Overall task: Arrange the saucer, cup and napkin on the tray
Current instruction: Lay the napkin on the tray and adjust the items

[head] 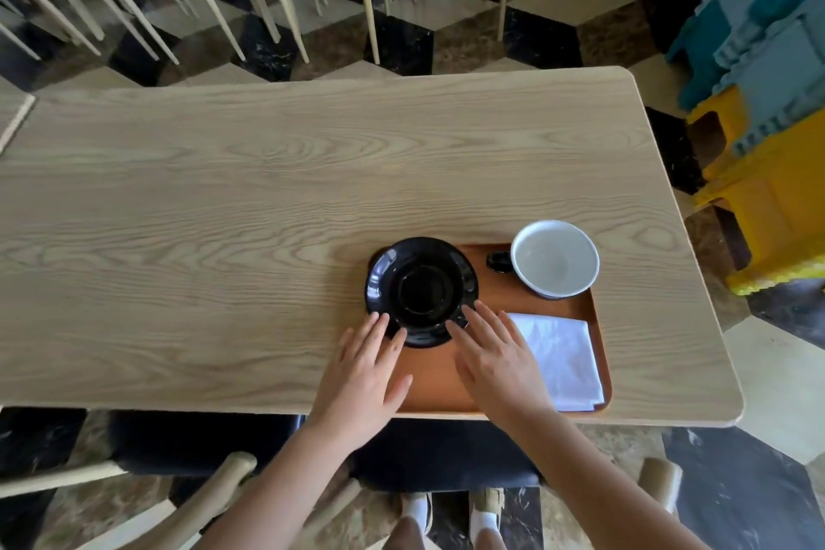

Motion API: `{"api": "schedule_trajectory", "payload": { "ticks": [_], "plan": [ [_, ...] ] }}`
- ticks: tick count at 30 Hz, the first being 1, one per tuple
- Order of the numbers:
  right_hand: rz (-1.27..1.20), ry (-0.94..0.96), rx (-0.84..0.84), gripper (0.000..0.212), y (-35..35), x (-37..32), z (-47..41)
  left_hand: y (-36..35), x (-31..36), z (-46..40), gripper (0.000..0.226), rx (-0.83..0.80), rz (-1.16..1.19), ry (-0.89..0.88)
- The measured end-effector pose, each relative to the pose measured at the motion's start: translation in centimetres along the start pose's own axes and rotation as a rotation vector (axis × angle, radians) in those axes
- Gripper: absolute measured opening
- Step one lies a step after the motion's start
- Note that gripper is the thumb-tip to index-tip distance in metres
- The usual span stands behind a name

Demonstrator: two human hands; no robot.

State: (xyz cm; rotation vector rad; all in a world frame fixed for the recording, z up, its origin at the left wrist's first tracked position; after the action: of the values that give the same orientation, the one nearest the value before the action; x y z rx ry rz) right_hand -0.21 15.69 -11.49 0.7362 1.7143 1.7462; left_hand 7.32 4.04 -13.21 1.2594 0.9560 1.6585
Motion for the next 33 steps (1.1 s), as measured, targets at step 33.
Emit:
{"api": "schedule_trajectory", "payload": {
  "ticks": [33],
  "plan": [
    [-0.058,0.023,0.083,0.034,0.8,-0.9,3.5,0.3,1.4,3.3,0.051,0.019,0.099,-0.071]
  ]
}}
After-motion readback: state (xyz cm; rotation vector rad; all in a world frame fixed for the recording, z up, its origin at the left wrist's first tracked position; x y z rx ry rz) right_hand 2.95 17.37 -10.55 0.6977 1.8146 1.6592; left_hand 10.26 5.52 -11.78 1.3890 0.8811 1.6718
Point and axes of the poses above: each hand's wrist, its own z-axis away from the middle knuckle, its own y-axis out of the back of the hand, x = y × z, the point moved 10 cm from there along -z, towards the middle knuckle, and after that the axes turned 13 degrees about z, right-handed, at the moved point
